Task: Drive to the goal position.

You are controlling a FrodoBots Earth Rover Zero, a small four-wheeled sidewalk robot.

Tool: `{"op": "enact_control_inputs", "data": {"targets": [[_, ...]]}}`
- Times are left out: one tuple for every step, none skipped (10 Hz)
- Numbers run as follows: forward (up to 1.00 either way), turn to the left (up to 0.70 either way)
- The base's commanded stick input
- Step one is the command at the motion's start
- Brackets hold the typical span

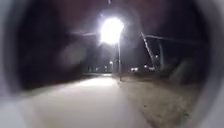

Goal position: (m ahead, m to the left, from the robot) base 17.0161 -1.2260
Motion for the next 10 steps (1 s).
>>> {"op": "enact_control_inputs", "data": {"targets": [[1.0, 0.0], [1.0, 0.0], [1.0, 0.0], [1.0, 0.0], [1.0, 0.02], [1.0, 0.16], [1.0, 0.27], [1.0, 0.27], [1.0, 0.27], [1.0, 0.25]]}}
